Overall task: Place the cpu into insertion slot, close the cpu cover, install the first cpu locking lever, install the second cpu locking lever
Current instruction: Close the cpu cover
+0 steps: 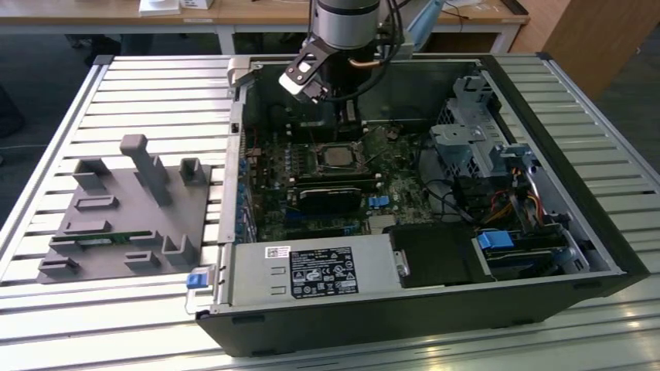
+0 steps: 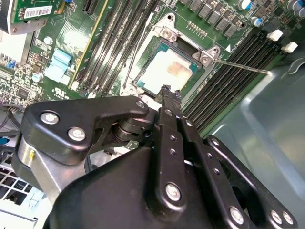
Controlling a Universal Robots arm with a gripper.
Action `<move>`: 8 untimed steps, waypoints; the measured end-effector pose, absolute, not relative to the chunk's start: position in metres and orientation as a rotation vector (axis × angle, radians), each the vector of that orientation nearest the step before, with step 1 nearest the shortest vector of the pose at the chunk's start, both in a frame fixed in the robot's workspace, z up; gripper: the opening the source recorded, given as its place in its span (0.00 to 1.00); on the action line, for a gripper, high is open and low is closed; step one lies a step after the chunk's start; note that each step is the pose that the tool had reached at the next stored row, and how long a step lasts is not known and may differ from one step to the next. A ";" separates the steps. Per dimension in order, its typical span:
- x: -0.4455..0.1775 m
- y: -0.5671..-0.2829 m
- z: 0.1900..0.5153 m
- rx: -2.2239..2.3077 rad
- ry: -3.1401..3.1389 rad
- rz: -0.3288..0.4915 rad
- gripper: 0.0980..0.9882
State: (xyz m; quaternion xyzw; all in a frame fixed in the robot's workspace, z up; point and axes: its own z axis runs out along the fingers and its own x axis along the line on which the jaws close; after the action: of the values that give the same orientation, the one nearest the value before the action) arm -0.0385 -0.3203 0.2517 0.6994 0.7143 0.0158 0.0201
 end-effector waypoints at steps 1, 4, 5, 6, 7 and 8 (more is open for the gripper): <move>-0.039 -0.320 0.252 2.170 2.216 0.049 0.01; -0.038 -0.320 0.253 2.170 2.215 0.049 0.01; -0.038 -0.320 0.254 2.170 2.215 0.049 0.01; -0.038 -0.320 0.254 2.170 2.215 0.049 0.01; -0.038 -0.320 0.254 2.170 2.215 0.049 0.01; -0.038 -0.320 0.254 2.170 2.215 0.049 0.01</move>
State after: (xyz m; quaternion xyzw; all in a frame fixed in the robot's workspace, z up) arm -0.0384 -0.3203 0.2542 0.6997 0.7140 0.0159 0.0200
